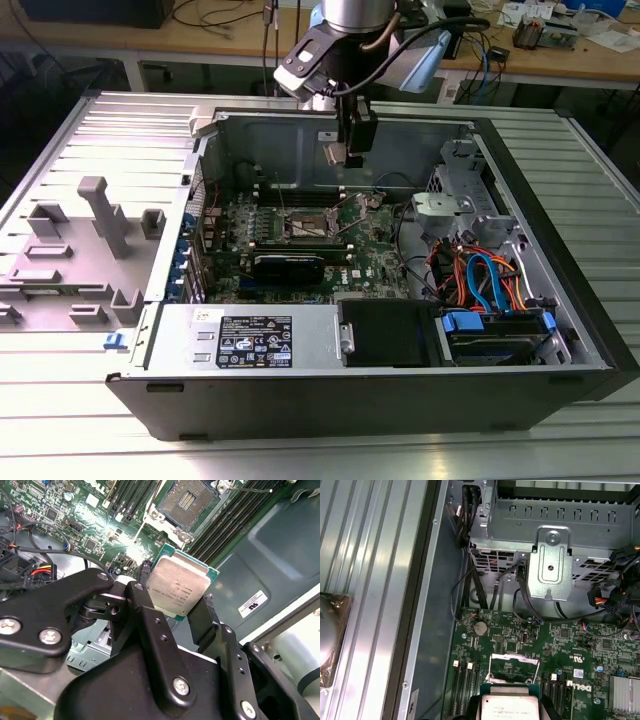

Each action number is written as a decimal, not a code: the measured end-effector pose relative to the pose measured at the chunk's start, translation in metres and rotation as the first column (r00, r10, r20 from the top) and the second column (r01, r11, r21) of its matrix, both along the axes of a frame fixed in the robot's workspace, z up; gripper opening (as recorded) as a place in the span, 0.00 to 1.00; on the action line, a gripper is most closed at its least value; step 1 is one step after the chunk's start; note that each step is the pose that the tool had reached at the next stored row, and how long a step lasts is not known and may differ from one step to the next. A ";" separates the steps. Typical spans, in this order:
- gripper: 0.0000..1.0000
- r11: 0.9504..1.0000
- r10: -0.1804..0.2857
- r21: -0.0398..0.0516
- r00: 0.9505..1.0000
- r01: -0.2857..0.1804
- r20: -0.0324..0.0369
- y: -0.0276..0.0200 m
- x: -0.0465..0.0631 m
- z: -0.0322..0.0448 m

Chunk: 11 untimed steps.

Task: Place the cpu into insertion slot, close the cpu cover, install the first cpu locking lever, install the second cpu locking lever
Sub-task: 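Place the cpu into insertion slot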

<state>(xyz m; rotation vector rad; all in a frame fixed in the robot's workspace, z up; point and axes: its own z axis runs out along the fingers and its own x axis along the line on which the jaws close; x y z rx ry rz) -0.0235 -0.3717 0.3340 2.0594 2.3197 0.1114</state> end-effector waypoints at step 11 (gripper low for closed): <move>0.54 0.997 -0.076 0.000 0.997 0.076 -0.001 0.0000 0.000 -0.0019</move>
